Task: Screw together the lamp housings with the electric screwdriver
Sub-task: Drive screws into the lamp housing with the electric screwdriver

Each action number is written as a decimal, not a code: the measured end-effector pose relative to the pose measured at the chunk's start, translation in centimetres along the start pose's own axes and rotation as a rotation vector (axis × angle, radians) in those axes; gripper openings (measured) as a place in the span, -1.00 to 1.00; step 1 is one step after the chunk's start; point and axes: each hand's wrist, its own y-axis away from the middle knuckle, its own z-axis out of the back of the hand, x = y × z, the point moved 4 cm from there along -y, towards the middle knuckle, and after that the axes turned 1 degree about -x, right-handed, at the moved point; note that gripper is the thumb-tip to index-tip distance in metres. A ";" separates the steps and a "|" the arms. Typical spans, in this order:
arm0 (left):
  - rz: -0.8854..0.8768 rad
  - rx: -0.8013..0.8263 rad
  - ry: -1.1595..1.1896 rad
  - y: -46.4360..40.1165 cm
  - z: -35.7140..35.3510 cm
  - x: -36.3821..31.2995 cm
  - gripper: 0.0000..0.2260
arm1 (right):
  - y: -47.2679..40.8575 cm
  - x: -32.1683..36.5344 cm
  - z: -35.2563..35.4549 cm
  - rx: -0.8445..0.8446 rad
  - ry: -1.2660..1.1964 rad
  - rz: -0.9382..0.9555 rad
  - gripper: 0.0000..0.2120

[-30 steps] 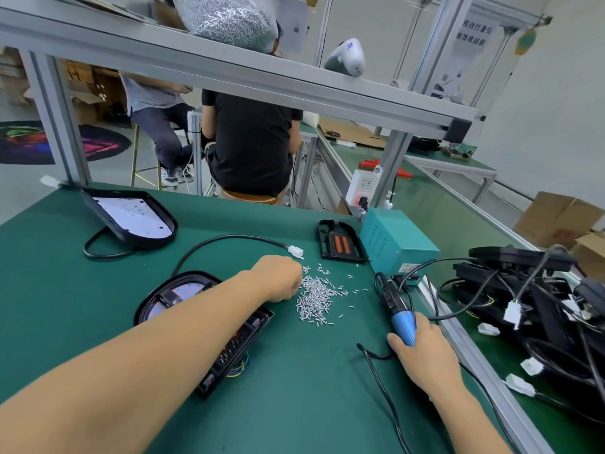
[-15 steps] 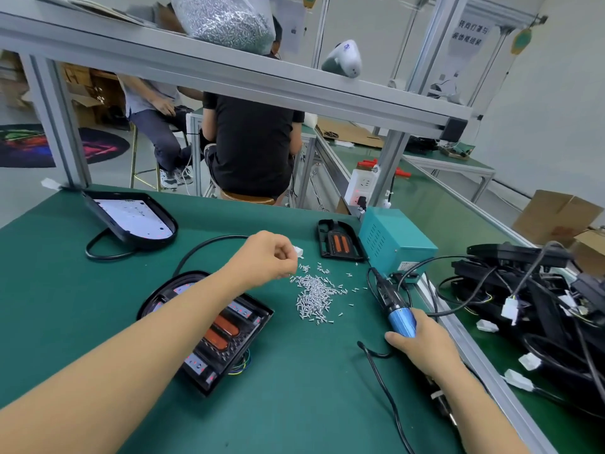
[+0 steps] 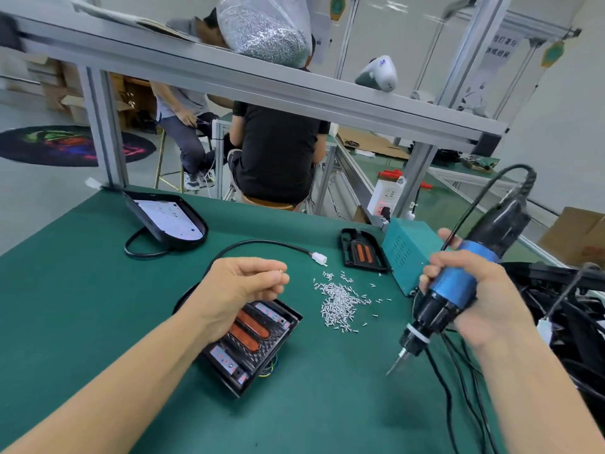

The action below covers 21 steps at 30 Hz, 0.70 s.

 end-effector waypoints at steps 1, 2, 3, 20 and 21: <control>0.011 -0.005 0.022 0.5 0.2 0.0 -0.92 | 0.3 0.2 -1.1 0.015 -0.061 0.037 -0.63; 0.023 -0.011 0.035 0.9 0.3 0.0 -0.93 | 0.6 0.2 -2.1 0.025 -0.129 0.077 -0.68; 0.035 -0.017 0.042 1.3 0.5 0.1 -0.92 | 0.8 0.2 -3.0 0.023 -0.208 0.123 -0.73; 0.046 0.014 0.149 4.6 0.1 0.7 -0.85 | 3.0 -1.3 -12.4 0.079 -0.399 0.480 -0.65; 0.044 0.012 0.149 4.6 0.2 0.7 -0.85 | 3.0 -1.3 -12.4 0.081 -0.395 0.480 -0.65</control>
